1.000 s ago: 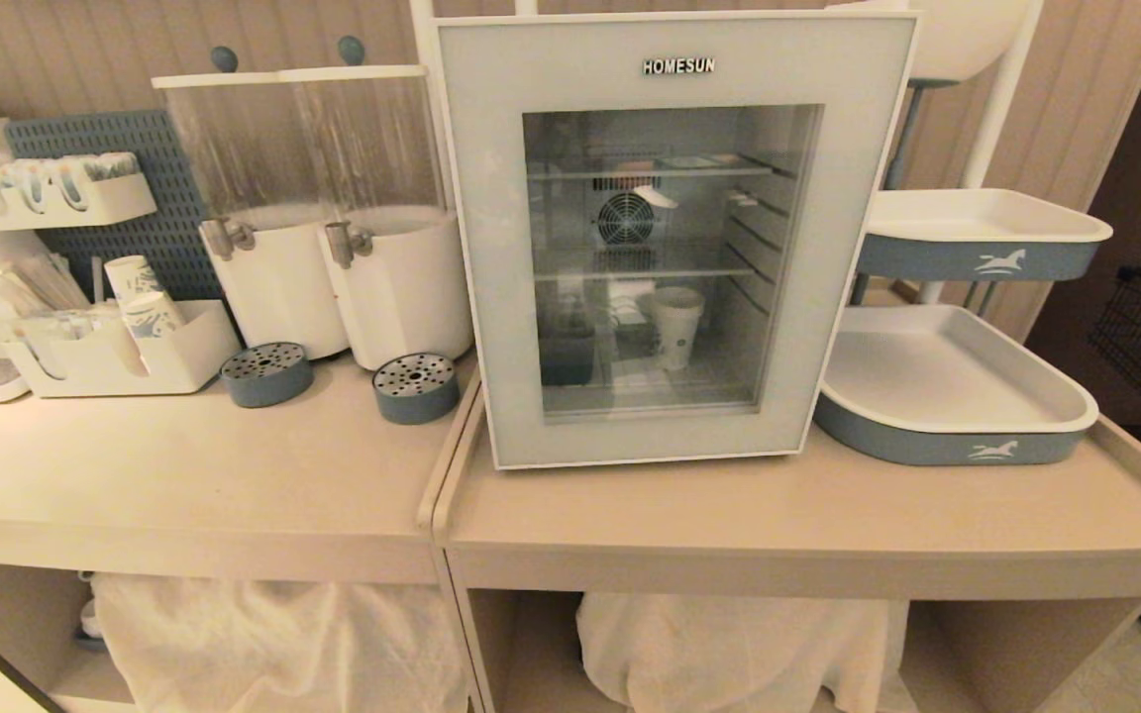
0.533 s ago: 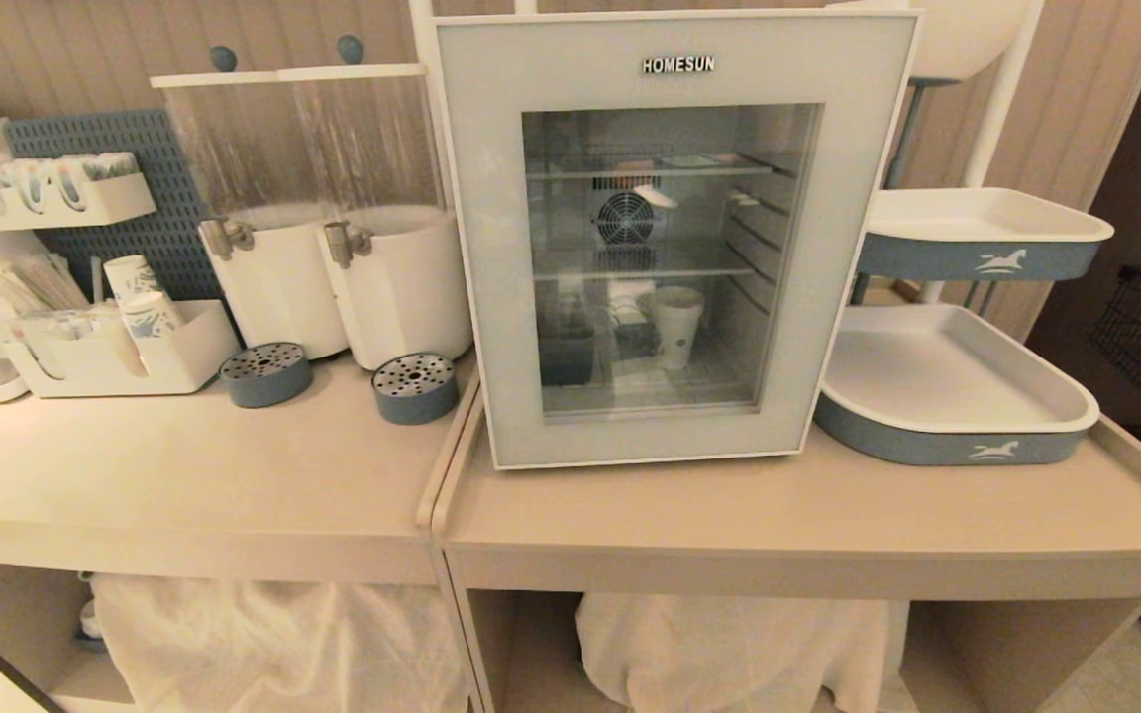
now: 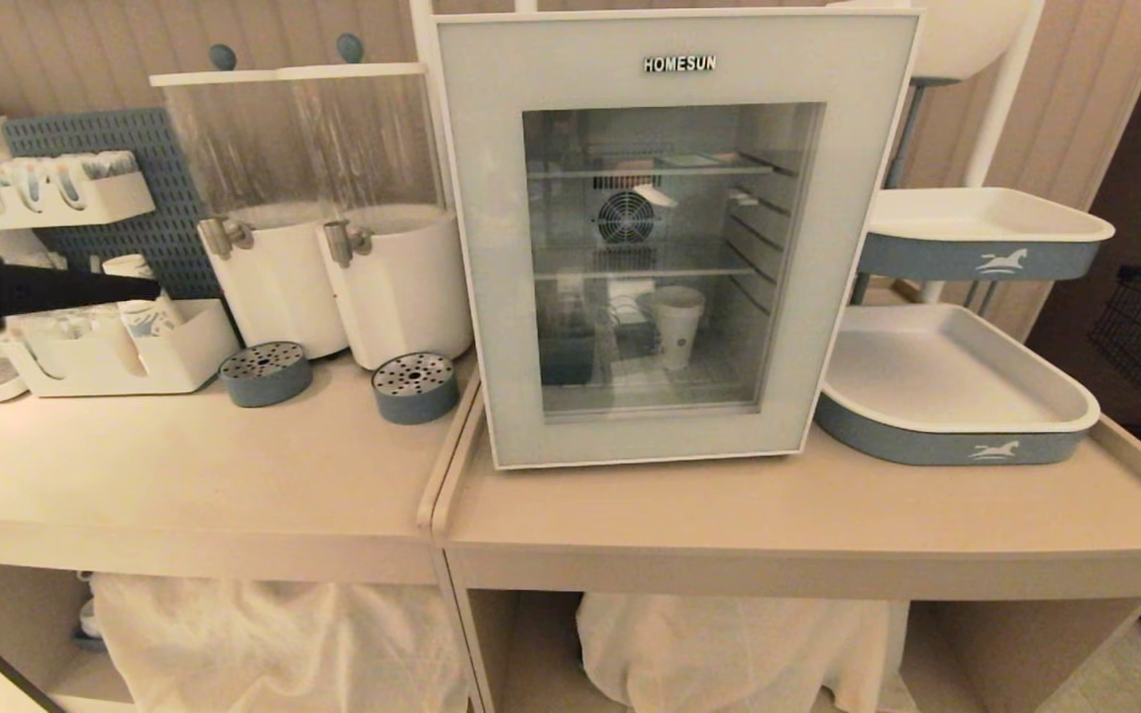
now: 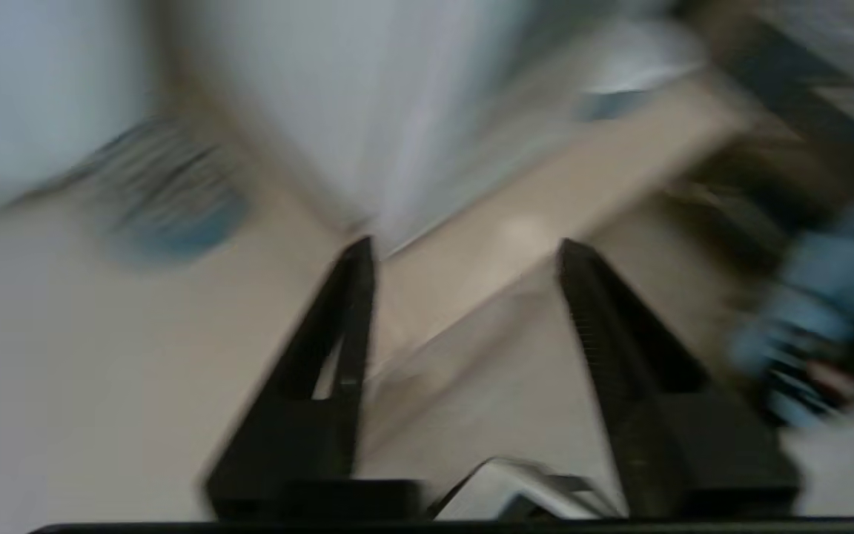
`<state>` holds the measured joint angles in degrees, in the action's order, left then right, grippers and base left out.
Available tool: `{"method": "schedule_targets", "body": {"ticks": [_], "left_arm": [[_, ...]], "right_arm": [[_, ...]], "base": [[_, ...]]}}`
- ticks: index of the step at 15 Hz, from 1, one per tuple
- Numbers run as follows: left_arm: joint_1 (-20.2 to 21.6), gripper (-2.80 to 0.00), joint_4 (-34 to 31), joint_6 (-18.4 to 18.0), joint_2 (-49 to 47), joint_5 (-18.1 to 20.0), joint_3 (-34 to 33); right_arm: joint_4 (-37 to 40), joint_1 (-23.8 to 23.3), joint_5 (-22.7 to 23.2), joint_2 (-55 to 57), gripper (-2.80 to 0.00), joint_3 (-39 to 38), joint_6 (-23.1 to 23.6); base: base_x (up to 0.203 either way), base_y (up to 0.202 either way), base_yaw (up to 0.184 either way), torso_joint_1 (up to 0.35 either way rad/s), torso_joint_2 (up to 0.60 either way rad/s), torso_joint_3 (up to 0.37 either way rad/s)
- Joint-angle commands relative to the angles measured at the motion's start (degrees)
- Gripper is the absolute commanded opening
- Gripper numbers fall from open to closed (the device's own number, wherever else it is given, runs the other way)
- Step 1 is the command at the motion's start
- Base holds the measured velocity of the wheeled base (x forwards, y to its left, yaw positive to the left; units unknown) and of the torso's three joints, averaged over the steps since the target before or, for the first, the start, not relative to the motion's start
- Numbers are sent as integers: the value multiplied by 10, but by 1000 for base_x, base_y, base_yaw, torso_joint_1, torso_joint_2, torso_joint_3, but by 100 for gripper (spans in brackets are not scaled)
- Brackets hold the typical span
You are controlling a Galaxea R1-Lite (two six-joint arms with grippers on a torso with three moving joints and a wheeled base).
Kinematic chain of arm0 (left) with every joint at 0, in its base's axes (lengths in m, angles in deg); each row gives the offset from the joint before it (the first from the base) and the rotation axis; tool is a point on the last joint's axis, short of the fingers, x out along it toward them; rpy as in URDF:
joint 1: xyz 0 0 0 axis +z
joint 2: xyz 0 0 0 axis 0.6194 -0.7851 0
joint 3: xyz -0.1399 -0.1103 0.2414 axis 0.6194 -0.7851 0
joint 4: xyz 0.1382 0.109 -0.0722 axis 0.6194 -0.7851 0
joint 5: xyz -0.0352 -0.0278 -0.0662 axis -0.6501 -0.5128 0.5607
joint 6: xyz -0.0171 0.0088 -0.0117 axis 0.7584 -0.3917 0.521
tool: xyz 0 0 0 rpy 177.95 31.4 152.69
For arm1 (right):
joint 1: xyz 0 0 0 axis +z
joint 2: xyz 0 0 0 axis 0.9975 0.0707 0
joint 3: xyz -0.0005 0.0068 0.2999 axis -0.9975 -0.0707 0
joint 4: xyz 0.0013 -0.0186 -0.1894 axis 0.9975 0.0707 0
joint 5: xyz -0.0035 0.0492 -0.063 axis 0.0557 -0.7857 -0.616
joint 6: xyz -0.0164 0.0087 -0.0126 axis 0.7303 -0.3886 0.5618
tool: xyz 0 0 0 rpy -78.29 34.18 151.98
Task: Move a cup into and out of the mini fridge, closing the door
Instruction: Open the freezer door
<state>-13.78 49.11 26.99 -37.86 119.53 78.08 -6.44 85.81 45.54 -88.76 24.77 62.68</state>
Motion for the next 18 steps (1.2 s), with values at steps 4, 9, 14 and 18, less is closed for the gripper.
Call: {"method": "schedule_targets", "body": {"ticks": [4, 9, 14, 18], "left_arm": [[-81, 0, 62, -31, -151, 139, 59], [-129, 0, 148, -19, -184, 80, 78], [-196, 0, 235, -15, -266, 80, 96], [-233, 0, 268, 0, -297, 83, 96]], "right_arm": [[1, 0, -1, 1, -280, 0, 1], [1, 0, -1, 1, -280, 0, 0], [0, 0, -1, 1, -280, 0, -6], [0, 0, -1, 1, -280, 0, -6]], "base": [[0, 0, 0, 0, 0, 0], [0, 0, 0, 0, 0, 0], [0, 0, 0, 0, 0, 0], [0, 0, 0, 0, 0, 0]]}}
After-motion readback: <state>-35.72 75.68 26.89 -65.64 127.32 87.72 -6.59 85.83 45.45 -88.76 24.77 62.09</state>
